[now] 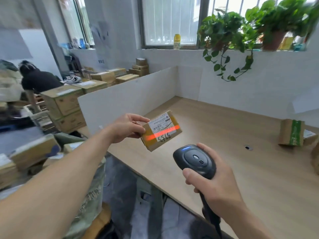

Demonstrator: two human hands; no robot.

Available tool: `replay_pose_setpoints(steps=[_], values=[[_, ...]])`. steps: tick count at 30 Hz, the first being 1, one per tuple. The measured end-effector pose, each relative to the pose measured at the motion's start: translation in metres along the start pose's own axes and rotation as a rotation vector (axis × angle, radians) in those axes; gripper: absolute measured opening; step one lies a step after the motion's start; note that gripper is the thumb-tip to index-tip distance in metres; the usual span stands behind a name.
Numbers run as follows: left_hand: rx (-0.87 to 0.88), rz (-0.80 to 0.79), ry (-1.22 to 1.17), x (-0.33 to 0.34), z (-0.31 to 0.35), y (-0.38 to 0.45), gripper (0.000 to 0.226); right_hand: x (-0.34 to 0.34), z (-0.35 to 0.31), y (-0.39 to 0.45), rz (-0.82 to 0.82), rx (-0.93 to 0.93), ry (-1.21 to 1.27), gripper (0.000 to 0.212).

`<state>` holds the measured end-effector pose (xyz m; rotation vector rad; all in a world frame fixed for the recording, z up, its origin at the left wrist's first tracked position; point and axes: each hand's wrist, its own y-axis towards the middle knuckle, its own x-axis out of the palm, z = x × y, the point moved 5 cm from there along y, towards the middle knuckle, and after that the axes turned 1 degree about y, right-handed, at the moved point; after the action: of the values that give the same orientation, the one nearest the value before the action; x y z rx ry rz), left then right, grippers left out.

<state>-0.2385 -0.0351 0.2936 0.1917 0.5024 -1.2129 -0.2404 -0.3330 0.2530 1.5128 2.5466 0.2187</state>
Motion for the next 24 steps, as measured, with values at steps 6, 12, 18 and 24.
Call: replay_pose_setpoints(steps=[6,12,18,24], values=[[-0.016,0.073,-0.017,-0.099,-0.048,-0.046,0.033,0.109,-0.020,-0.009,-0.071,-0.039,-0.009,0.073],[-0.049,0.105,-0.047,-0.169,-0.085,-0.084,0.037,0.180,-0.034,-0.016,-0.138,-0.112,-0.006,0.054],[-0.055,0.181,-0.063,-0.213,-0.116,-0.115,0.040,0.228,-0.039,-0.020,-0.227,-0.129,-0.013,0.059],[-0.098,0.257,-0.072,-0.244,-0.142,-0.137,0.039,0.263,-0.037,-0.013,-0.328,-0.124,0.025,0.069]])
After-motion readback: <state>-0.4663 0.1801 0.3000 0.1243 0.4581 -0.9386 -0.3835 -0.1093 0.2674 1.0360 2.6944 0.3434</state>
